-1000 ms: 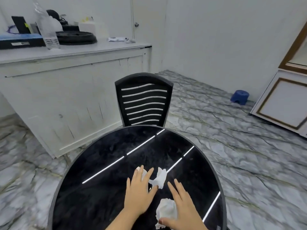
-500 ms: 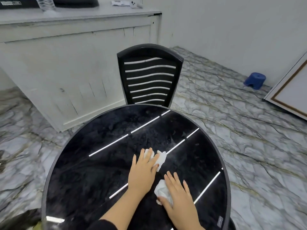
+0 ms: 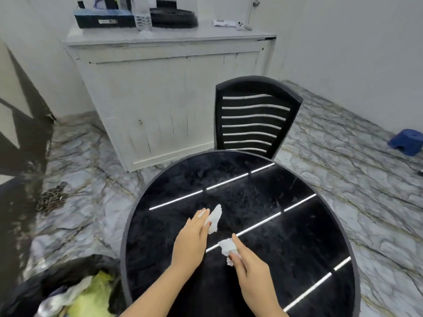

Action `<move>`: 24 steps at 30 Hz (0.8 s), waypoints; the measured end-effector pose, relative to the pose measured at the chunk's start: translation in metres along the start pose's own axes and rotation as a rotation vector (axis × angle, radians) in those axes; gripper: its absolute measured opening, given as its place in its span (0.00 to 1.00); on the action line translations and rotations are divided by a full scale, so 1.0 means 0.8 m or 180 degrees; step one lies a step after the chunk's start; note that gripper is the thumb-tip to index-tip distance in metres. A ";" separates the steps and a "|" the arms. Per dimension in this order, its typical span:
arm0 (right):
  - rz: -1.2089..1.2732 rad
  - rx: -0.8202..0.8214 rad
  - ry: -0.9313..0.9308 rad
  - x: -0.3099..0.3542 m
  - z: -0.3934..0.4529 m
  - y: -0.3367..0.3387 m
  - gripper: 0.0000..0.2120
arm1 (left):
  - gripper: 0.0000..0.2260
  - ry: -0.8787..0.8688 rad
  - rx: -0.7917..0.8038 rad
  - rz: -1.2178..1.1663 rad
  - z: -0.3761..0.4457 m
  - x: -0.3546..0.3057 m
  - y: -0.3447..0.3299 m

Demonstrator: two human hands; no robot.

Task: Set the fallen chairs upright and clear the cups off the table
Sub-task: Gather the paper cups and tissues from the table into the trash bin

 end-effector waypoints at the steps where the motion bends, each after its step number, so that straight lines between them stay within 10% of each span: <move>1: 0.0066 0.0100 0.0082 0.016 0.004 -0.015 0.23 | 0.17 0.0037 -0.0133 -0.0004 -0.007 0.009 0.025; 12: -0.0139 0.1826 0.1125 0.154 -0.048 -0.265 0.22 | 0.17 0.1444 -0.1466 0.0417 -0.185 0.194 0.266; 24: -0.1087 0.2906 0.0894 0.068 -0.112 -0.437 0.20 | 0.17 0.2570 -0.1482 0.0436 -0.350 0.344 0.226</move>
Point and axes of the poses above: each hand's wrist, its own z-axis towards the middle knuckle, its own y-axis out of the back of the hand, x = y × z, the point moved 1 cm from there along z, towards the middle knuckle, and after that the axes turned 2 degrees about -x, right-handed, at the moved point
